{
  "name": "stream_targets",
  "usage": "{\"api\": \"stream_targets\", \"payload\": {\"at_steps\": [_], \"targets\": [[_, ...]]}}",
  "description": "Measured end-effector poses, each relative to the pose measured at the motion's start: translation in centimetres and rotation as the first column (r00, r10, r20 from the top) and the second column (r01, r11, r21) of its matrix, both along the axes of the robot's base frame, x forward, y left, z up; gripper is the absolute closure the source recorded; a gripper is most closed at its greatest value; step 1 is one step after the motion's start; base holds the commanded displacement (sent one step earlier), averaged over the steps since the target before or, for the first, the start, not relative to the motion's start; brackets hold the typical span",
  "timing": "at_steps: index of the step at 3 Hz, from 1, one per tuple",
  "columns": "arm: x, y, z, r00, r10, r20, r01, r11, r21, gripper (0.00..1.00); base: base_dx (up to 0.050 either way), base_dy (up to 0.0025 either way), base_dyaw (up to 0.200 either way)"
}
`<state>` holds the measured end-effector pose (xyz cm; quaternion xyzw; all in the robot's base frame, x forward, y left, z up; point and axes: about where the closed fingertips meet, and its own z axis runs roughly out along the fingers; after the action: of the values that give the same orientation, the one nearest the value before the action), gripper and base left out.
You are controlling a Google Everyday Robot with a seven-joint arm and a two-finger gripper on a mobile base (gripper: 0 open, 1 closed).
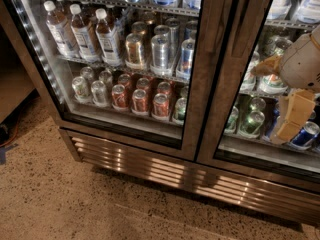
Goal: Open left fridge door
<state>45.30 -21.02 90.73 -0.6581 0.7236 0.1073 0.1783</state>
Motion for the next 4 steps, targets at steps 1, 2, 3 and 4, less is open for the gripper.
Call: {"api": "stream_targets", "payload": {"at_steps": [1, 2, 3, 4], "targets": [[0.2, -0.6, -0.4, 0.9942, 0.107, -0.004, -0.104, 0.971, 0.215, 0.0, 0.0, 0.0, 0.0], [0.7, 0.9, 0.4, 0.9925, 0.122, 0.012, -0.12, 0.948, 0.296, 0.0, 0.0, 0.0, 0.0], [0.8, 1.1, 0.4, 0.9922, 0.124, 0.016, -0.123, 0.946, 0.301, 0.0, 0.0, 0.0, 0.0], [0.4, 3.4, 0.5, 0.9774, 0.21, 0.027, -0.206, 0.913, 0.352, 0.0, 0.0, 0.0, 0.0]]}}
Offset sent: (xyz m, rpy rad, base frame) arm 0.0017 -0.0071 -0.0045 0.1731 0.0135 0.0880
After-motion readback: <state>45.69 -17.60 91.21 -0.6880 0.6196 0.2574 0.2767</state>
